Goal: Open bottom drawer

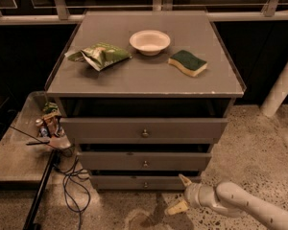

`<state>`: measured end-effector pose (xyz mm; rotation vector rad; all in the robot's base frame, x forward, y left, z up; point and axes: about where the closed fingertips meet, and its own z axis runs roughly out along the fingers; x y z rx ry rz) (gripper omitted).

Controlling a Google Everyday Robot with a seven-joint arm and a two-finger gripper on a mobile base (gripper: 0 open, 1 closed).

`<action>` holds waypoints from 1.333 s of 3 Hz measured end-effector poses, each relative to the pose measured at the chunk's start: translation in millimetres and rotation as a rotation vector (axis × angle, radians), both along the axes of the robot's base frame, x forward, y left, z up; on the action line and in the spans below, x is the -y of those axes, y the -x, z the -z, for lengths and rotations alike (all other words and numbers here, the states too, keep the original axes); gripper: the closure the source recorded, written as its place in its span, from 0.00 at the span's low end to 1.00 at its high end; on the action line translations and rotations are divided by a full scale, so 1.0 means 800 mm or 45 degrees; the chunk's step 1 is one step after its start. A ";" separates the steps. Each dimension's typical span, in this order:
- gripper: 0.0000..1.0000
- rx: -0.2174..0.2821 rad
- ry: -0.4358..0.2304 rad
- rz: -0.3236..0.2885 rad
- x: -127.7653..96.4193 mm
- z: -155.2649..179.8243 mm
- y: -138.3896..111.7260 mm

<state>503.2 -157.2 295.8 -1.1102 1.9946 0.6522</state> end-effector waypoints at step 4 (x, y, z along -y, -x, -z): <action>0.00 0.034 0.099 0.099 0.017 0.058 -0.052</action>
Offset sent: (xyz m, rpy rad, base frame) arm 0.0183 -0.0121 -0.0141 0.0024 0.0135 -0.0675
